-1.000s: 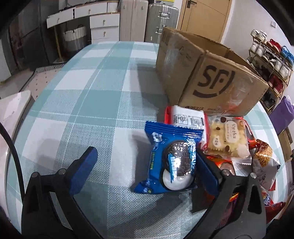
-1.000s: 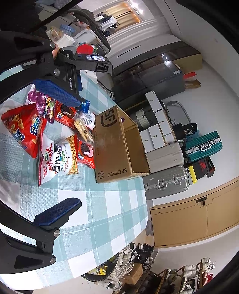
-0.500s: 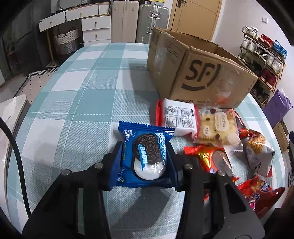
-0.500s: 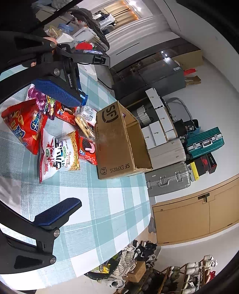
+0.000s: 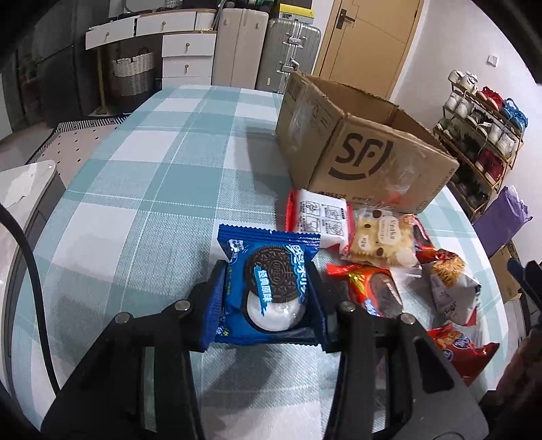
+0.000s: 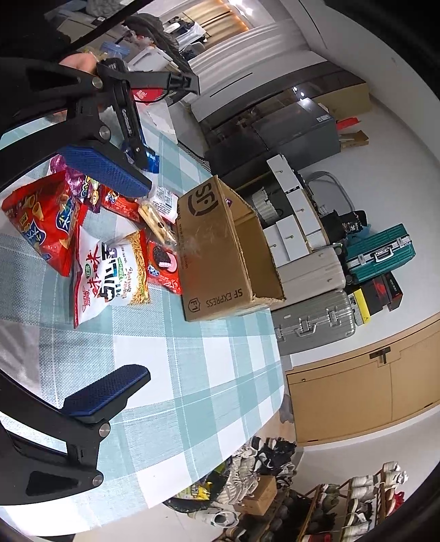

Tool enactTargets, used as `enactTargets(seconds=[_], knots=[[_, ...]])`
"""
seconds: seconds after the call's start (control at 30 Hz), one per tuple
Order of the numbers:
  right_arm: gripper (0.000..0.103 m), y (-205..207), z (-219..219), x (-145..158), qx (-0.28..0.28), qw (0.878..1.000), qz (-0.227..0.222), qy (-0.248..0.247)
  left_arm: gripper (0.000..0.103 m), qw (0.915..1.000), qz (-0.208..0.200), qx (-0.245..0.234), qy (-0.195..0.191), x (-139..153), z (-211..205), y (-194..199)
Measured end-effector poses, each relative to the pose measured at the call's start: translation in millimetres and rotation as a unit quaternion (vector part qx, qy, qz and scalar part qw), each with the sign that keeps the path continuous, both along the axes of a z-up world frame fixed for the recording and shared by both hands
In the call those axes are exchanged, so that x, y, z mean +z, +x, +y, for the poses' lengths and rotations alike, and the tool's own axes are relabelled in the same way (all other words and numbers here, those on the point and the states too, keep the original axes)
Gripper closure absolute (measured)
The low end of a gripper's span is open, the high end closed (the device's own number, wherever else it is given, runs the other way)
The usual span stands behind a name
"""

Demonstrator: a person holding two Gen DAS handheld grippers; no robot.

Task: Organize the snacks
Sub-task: 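Hold the Oreo pack in the left tool while the right tool grasps the noodle snack bag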

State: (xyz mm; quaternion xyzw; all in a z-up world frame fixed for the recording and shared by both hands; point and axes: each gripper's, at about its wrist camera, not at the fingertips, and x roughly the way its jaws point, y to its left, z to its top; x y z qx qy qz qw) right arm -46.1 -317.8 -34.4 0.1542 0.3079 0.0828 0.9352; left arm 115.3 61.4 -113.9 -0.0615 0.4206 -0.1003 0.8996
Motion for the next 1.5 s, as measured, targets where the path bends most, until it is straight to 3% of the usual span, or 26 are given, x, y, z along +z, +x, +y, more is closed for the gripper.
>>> enactTargets(seconds=[0.2, 0.57, 1.03, 1.1, 1.17, 1.33, 1.5], knots=[[0.002, 6, 3, -6, 0.017, 1.000, 0.016, 0.009, 0.062, 0.9999, -0.015, 0.003, 0.000, 10, -1, -13], [0.002, 26, 14, -29, 0.044, 0.996, 0.069, 0.018, 0.062, 0.9990, -0.001, 0.018, -0.040, 13, 15, -20], [0.003, 53, 25, -48, 0.053, 0.992, 0.116, 0.023, 0.062, 0.9999, 0.002, 0.003, -0.016, 12, 0, -30], [0.006, 58, 26, -50, 0.058, 0.991, 0.119, 0.026, 0.062, 0.9999, 0.003, 0.005, -0.014, 11, 1, -30], [0.022, 63, 30, -53, 0.069, 0.989, 0.127, 0.024, 0.062, 0.9999, 0.004, 0.007, -0.013, 10, 1, -29], [0.028, 66, 42, -58, 0.080, 0.987, 0.137, -0.010, 0.062, 0.9999, 0.009, 0.010, -0.010, 8, 2, -26], [0.046, 65, 38, -61, 0.090, 0.986, 0.141, 0.004, 0.062, 0.9999, 0.008, 0.014, 0.001, 7, 1, -24]])
